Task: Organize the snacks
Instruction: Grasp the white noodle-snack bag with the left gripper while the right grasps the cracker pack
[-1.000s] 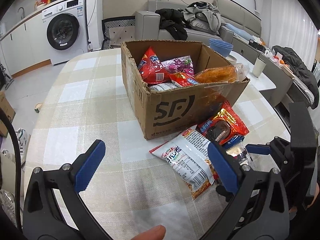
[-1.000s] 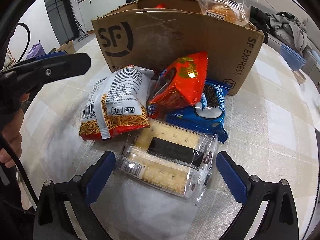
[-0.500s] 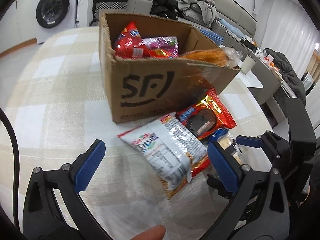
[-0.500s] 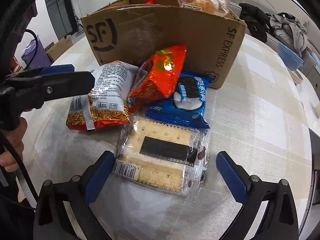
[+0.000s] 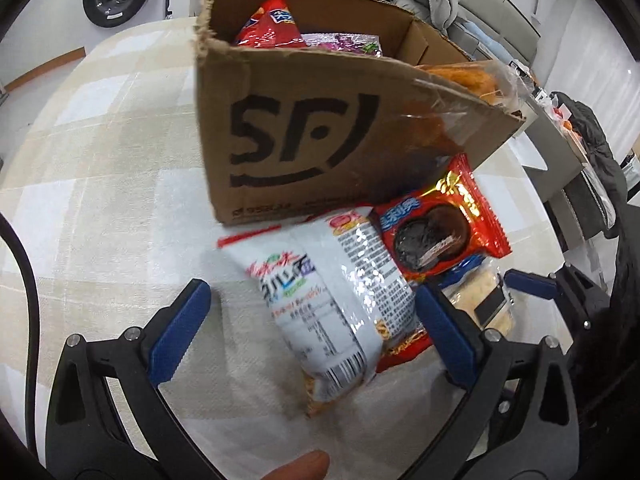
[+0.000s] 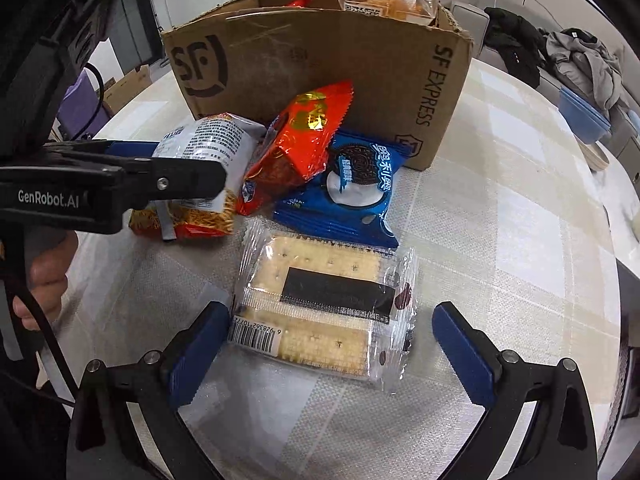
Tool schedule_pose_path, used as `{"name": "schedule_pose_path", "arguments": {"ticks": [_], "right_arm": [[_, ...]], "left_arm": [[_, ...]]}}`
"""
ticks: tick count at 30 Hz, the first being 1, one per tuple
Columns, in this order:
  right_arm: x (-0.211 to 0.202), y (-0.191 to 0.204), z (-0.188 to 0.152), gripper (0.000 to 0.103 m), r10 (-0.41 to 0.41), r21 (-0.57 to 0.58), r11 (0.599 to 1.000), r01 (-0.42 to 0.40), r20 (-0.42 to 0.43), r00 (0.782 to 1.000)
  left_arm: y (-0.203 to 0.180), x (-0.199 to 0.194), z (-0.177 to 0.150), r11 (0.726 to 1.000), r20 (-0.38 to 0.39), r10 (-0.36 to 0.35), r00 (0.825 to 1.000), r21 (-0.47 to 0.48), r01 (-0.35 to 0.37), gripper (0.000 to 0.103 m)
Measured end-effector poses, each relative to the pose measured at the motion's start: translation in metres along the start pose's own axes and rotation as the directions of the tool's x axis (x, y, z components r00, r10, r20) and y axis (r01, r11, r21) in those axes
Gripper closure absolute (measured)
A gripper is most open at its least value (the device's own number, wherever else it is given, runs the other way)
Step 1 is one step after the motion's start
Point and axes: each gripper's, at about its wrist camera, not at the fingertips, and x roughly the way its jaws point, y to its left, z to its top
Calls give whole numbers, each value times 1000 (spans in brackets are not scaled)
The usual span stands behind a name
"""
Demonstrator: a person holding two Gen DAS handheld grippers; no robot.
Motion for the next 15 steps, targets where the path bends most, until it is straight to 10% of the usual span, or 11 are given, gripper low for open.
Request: {"name": "schedule_pose_path", "arguments": {"ticks": [10, 15], "right_arm": [[-4, -12, -6, 1, 11, 26, 1000, -12, 22, 1000], [-6, -12, -5, 9, 13, 22, 1000, -14, 37, 999]], "left_arm": [[5, 1, -1, 999, 15, 23, 1000, 39, -24, 2], [1, 2, -4, 997, 15, -20, 1000, 72, 19, 20]]}}
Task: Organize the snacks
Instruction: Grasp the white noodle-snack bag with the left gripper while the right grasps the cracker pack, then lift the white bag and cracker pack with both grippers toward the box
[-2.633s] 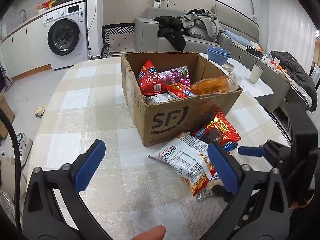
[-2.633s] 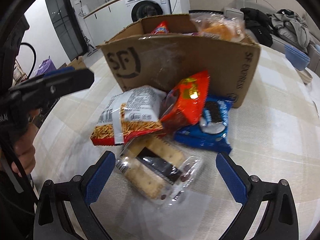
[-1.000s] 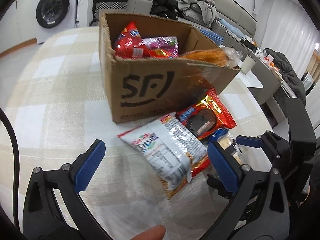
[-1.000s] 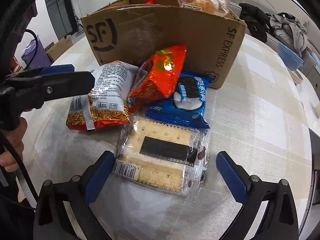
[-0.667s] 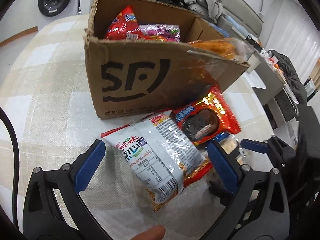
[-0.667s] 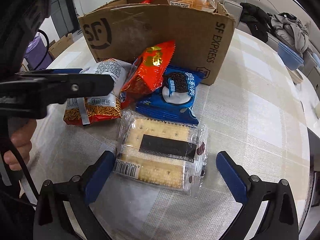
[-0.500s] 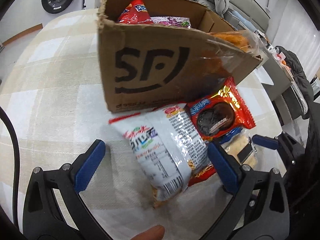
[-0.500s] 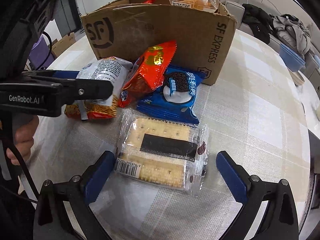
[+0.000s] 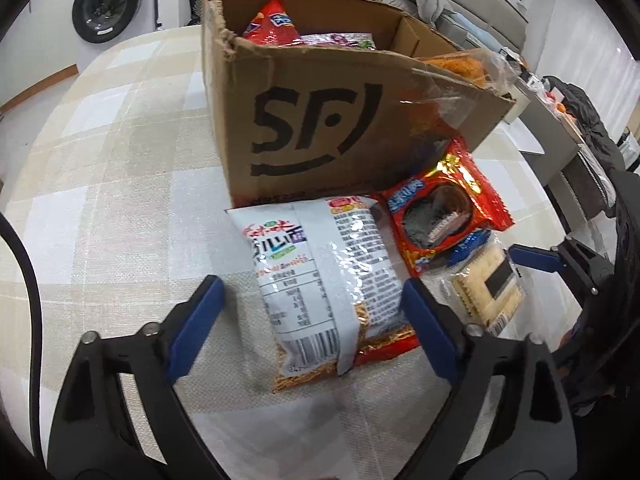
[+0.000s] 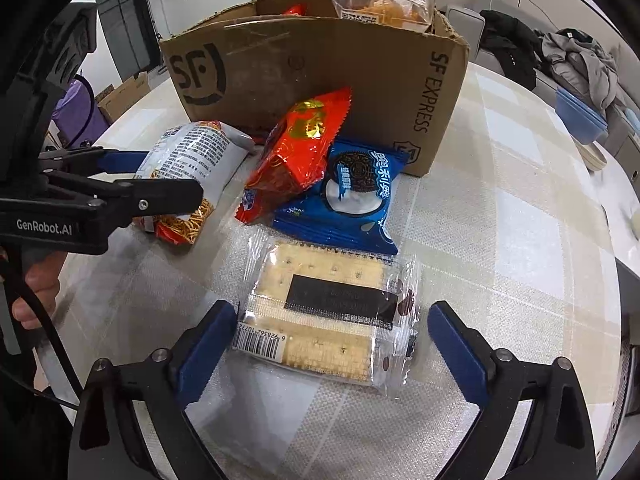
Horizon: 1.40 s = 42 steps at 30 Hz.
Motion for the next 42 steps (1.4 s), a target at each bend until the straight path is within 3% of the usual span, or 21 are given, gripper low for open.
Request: {"name": "schedule_pose_path", "arguments": {"ticks": [2, 3, 7, 10, 18, 28, 42], "right_arm": [[-2, 1, 0, 15, 3, -6, 1000, -2, 6, 1000], [-4, 1, 0, 18, 5, -7, 1000, -5, 6, 1000], [-10, 3, 0, 33, 17, -28, 999, -17, 12, 1000], [-14, 9, -2, 37, 5, -68, 998, -3, 22, 1000], [-23, 4, -3, 38, -3, -79, 997, 6, 34, 999], [-53, 3, -2, 38, 9, -68, 998, -1, 122, 992], [-98, -10, 2, 38, 41, -25, 999, -35, 292, 955]], "left_arm": [[-6, 0, 0, 999, 4, -32, 999, 24, 32, 38], [-10, 0, -1, 998, 5, -46, 999, 32, 45, 42], [-23, -3, -3, 997, 25, -26, 999, 72, 24, 52], [-27, -6, -3, 997, 28, -30, 999, 71, 28, 56], [-8, -31, -18, 996, 42, -47, 998, 72, 44, 61], [0, -50, -26, 994, 68, -86, 994, 72, 81, 62], [-2, -107, -28, 988, 186, -143, 972, 85, 129, 62]]}}
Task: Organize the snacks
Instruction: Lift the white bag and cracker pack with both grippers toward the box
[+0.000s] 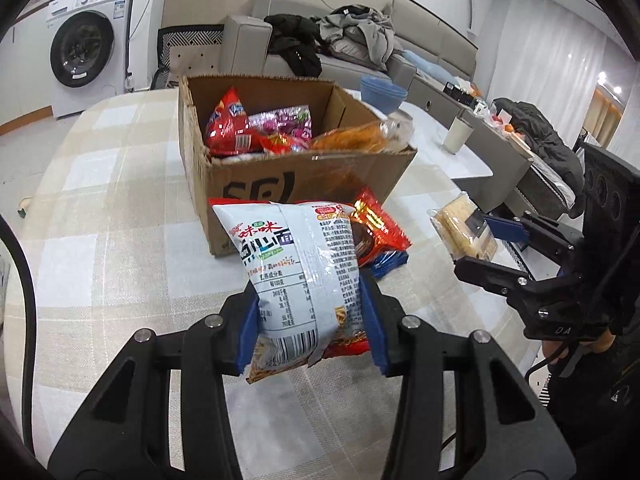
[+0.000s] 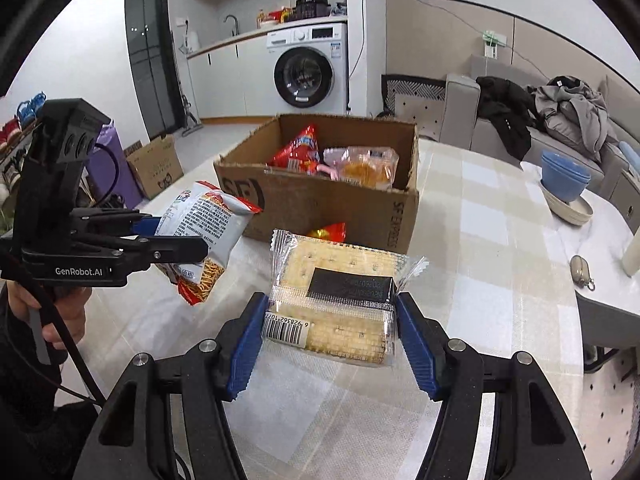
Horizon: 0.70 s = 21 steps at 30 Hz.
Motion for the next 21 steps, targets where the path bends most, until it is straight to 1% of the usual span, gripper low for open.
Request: {"name": "schedule_pose_path", "arguments": {"ticks": [10, 21], "right_arm": [[-18, -5, 10, 38, -9, 49, 999, 4, 99, 995], [-30, -10, 17, 38, -20, 92, 996, 3, 179, 984]], "left_arm": [[2, -36, 9, 1000, 75, 16, 997, -20, -14, 61], [7, -54, 16, 998, 102, 36, 994, -46, -31, 61]]}}
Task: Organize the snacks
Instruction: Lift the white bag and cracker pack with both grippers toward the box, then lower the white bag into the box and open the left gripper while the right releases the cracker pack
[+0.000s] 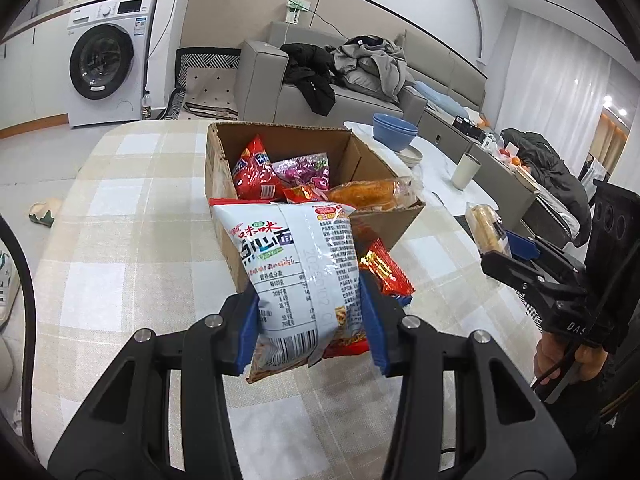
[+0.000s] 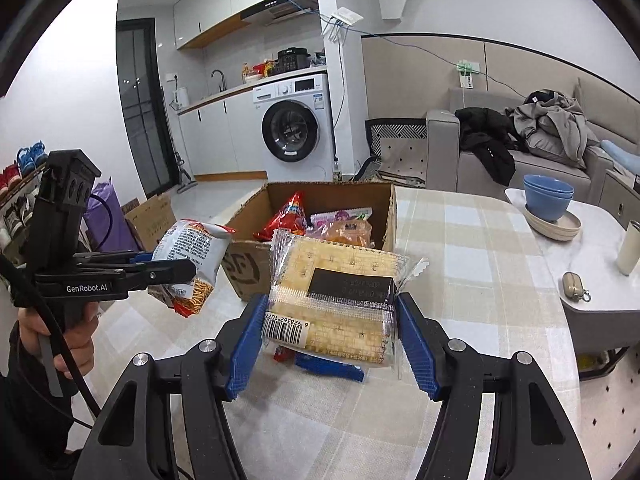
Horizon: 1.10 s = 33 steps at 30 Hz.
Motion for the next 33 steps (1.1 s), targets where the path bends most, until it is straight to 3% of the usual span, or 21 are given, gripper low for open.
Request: {"name": "schedule_pose_path", "arguments": {"ticks": [15, 33], "right_arm": [[1, 2, 29, 38, -10, 12, 1000, 9, 81, 997], [21, 8, 53, 38, -2, -1, 1000, 2, 85, 996]], "left_arm": [[-5, -3, 36, 1000, 55, 20, 998, 14, -21, 61], [-11, 13, 60, 999, 70, 44, 997, 26, -46, 61]]}}
